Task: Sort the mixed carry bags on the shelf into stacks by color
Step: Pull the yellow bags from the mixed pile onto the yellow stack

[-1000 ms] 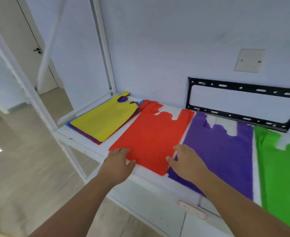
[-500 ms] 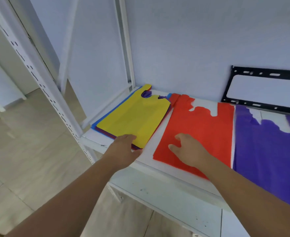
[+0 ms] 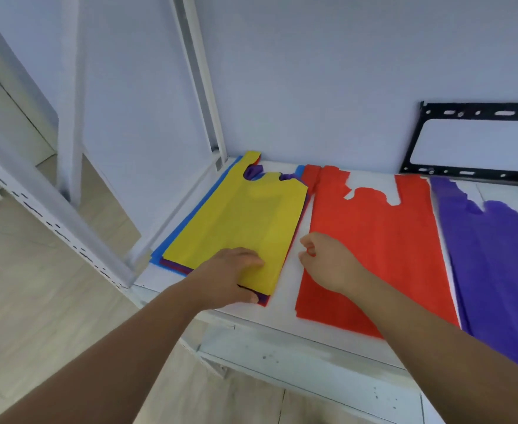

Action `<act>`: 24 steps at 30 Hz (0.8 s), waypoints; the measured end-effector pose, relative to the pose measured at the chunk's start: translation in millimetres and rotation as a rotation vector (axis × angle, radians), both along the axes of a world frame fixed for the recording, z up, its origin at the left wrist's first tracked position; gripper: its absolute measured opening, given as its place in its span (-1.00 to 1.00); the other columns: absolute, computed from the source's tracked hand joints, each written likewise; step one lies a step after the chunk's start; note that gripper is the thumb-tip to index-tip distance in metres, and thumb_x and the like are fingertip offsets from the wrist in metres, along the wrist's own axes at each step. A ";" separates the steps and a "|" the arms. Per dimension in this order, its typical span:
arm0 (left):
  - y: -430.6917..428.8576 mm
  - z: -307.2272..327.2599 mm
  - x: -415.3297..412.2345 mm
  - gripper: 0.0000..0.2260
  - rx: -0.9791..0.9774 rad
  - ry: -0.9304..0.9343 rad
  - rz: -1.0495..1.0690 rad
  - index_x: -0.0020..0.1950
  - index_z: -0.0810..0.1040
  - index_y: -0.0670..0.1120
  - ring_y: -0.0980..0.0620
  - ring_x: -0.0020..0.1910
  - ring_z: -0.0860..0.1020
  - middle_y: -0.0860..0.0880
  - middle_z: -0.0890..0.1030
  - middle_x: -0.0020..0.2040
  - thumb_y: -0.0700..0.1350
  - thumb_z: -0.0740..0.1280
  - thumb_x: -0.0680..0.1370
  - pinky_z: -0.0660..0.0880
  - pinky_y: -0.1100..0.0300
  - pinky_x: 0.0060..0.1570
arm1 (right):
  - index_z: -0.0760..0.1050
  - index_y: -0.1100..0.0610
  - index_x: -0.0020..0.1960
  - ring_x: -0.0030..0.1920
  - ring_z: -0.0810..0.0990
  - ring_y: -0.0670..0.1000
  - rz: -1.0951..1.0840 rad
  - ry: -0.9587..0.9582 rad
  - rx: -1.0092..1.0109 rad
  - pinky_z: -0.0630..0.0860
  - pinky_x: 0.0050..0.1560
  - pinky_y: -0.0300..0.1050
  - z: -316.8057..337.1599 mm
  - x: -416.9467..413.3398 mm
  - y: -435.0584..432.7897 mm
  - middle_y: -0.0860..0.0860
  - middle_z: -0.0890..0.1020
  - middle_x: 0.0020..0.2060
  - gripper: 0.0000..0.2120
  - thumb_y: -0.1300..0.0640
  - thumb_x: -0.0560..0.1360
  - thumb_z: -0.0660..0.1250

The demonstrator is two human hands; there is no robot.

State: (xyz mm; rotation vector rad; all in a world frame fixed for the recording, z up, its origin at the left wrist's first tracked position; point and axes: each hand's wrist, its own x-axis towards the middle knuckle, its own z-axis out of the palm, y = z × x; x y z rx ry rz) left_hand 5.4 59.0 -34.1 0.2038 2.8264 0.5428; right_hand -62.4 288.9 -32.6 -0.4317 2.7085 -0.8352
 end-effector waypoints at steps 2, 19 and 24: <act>-11.9 -8.6 -7.5 -0.36 0.003 0.061 -0.059 0.44 0.41 0.18 0.14 0.43 0.26 0.22 0.35 0.46 0.23 0.48 0.39 0.21 0.17 0.43 | 0.42 0.22 0.34 0.28 0.50 0.14 -0.047 0.024 -0.005 0.44 0.24 -0.03 -2.2 -1.5 -9.8 0.16 0.53 0.27 -0.64 0.12 0.58 0.22; -57.8 -22.4 -54.6 -0.68 0.306 0.205 -0.202 -0.26 0.43 -0.04 0.04 -0.35 0.38 0.04 0.42 -0.36 0.08 0.22 0.64 0.37 0.00 -0.26 | 0.51 0.33 0.08 -0.24 0.71 0.17 -0.808 -0.689 -0.871 0.64 -0.23 -0.08 0.3 34.8 -84.9 0.27 0.71 -0.15 -0.38 -0.27 0.55 0.17; -48.9 -13.9 -24.8 -0.83 0.410 0.417 -0.339 0.09 0.53 0.05 0.17 -0.26 0.46 0.14 0.43 -0.12 0.09 0.32 0.57 0.47 0.23 -0.20 | 0.47 0.29 0.26 -0.11 0.70 0.17 -0.799 -0.775 -1.035 0.65 -0.01 0.08 -6.0 23.9 -98.2 0.25 0.70 -0.05 -0.58 -0.02 0.58 0.27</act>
